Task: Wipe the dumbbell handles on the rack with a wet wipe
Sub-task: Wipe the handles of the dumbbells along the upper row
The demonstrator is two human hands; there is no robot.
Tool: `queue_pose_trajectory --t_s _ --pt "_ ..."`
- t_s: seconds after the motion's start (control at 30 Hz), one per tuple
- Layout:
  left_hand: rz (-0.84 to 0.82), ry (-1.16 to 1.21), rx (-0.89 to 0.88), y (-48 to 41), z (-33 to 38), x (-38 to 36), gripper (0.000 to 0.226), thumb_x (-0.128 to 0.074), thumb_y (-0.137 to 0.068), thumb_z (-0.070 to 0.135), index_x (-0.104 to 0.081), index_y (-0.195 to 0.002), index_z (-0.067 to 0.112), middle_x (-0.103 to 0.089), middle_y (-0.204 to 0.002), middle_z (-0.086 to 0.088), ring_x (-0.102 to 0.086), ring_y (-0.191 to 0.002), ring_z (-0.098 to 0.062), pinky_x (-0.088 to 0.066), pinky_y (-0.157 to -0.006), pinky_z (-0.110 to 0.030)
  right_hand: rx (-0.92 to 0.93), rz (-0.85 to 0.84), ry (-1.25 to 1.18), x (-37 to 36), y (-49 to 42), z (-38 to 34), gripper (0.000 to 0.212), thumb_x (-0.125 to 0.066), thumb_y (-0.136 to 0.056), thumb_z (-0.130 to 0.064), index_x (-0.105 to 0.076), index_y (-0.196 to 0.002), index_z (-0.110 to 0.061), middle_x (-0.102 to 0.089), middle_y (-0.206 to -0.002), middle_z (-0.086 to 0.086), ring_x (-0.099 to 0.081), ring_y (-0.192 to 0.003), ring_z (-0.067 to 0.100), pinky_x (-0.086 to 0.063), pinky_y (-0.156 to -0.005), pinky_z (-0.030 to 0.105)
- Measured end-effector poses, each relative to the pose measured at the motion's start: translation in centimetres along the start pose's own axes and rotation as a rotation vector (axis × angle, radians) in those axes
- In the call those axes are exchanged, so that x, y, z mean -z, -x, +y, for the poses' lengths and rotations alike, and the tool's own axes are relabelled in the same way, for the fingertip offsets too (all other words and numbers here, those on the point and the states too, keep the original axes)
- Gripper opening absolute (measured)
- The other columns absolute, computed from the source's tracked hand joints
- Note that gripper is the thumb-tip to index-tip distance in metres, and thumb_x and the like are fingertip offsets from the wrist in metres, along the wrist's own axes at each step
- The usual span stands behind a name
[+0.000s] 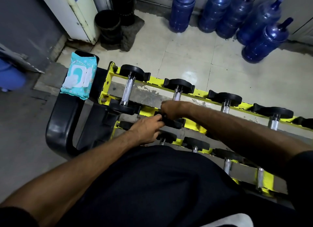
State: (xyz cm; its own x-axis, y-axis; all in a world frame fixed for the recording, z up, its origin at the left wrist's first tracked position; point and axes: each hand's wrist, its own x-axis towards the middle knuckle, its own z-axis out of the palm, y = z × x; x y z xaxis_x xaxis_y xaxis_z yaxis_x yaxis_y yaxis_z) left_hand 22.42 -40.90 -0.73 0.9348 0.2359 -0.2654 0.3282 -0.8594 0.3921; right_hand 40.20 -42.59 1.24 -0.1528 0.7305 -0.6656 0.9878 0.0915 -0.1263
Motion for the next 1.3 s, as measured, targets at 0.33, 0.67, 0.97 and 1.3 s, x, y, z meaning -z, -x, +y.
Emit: queue_pose_trajectory --t_s 0.33,0.67,0.97,1.3 --pt "-0.001 -0.021 -0.004 0.2 0.1 -0.1 0.036 -0.062 -0.09 0.026 -0.06 -0.125 0.017 -0.045 -0.126 -0.001 -0.055 -0.107 -0.021 -0.053 -0.087 -0.038 -0.013 -0.061 0.097 1.2 -0.5 -0.6 0.017 -0.065 -0.09 -0.015 -0.068 -0.104 -0.005 -0.069 -0.098 0.01 -0.06 -0.083 0.024 -0.049 -0.072 0.031" --pt "0.006 -0.058 -0.039 0.0 -0.3 -0.4 0.064 -0.061 -0.093 0.034 -0.035 -0.151 0.025 -0.044 -0.135 0.002 -0.053 -0.118 -0.018 -0.052 -0.094 -0.04 -0.168 0.456 -0.053 -2.3 2.6 2.8 0.036 -0.064 -0.083 0.001 -0.066 -0.119 -0.006 -0.066 -0.113 0.015 -0.064 -0.103 0.033 -0.055 -0.082 0.045" --pt "0.043 -0.029 -0.026 -0.2 0.2 -0.1 0.056 -0.058 -0.095 0.034 -0.042 -0.148 0.025 -0.047 -0.127 0.003 -0.055 -0.11 -0.018 -0.052 -0.089 -0.036 -0.426 0.799 -0.6 -6.8 3.1 2.4 0.021 -0.066 -0.082 -0.001 -0.077 -0.1 -0.005 -0.064 -0.104 0.013 -0.06 -0.095 0.027 -0.052 -0.078 0.035" --pt "0.055 -0.02 -0.025 -0.6 0.1 0.4 0.05 -0.059 -0.094 0.03 -0.051 -0.143 0.023 -0.051 -0.122 0.002 -0.057 -0.107 -0.019 -0.051 -0.088 -0.037 -0.651 0.907 -1.18 -7.4 2.0 2.3 0.005 -0.081 -0.078 -0.017 -0.079 -0.083 -0.015 -0.075 -0.082 -0.002 -0.07 -0.075 0.011 -0.061 -0.073 0.038"
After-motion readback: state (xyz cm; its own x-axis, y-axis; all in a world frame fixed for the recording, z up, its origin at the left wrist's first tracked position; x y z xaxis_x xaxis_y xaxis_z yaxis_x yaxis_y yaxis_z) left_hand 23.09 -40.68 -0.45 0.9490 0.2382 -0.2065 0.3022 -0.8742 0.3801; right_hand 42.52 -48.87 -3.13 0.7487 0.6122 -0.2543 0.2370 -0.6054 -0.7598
